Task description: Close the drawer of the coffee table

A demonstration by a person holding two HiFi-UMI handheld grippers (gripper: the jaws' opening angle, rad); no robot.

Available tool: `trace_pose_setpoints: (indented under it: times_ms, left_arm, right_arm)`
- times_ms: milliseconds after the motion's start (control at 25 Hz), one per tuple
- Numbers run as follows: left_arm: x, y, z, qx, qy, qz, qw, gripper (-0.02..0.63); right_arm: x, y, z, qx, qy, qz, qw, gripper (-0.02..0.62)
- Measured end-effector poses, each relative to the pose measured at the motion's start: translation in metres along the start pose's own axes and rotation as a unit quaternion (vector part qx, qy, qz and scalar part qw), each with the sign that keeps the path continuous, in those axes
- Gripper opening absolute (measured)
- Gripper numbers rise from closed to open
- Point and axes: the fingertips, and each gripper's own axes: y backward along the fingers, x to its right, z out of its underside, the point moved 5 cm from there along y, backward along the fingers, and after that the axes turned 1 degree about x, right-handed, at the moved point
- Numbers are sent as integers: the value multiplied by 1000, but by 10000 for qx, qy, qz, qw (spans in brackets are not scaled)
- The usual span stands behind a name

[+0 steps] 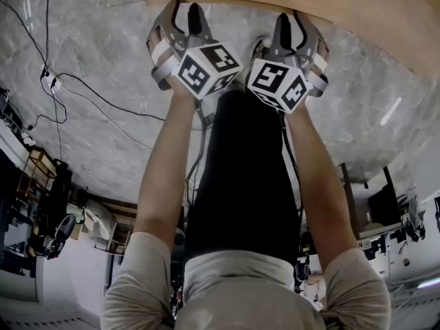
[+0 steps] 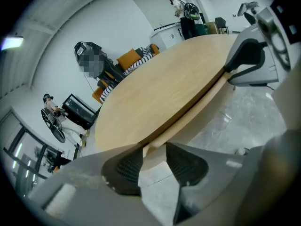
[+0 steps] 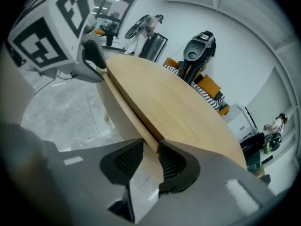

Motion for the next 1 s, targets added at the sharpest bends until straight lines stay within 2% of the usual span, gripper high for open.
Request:
trace_pose_setpoints:
  times_ms: [40, 120, 200, 280, 480, 600, 720, 880, 1000]
  left_arm:
    - [-1, 1, 1, 25, 20, -18, 10000, 180]
    - [-4, 8, 1, 42, 55, -37, 10000, 102]
    - [-3, 21, 1, 58, 150, 73, 9998, 92]
    - [-3, 37, -2, 107, 306, 215, 9992, 81]
    - [-5, 83, -15, 239, 1145, 431, 9922, 21]
    - [-18, 117, -21, 438, 1814, 529, 9810, 21]
    - [-39, 155, -30, 660, 2529, 637, 9631, 21]
    - [-76, 216, -53, 1091, 2954, 714, 9464, 21]
    - [-98, 260, -67, 1439, 3290, 796, 9299, 21]
  right_arm:
    - [1, -1, 1, -3, -191, -64, 9998, 110]
    - [4, 2, -1, 45, -504, -128, 9986, 97]
    - [8, 12, -9, 177, -639, -99, 9978, 12]
    - [12, 25, -20, 291, -714, -153, 9969, 9]
    - [26, 57, -52, 718, -1079, -514, 9902, 8]
    - [29, 86, -80, 1017, -1462, -802, 9807, 8]
    - [41, 126, -114, 1358, -1830, -1038, 9681, 8]
    - [63, 185, -155, 1742, -2170, -1106, 9541, 8]
    - [78, 226, -183, 2028, -2296, -1067, 9459, 8]
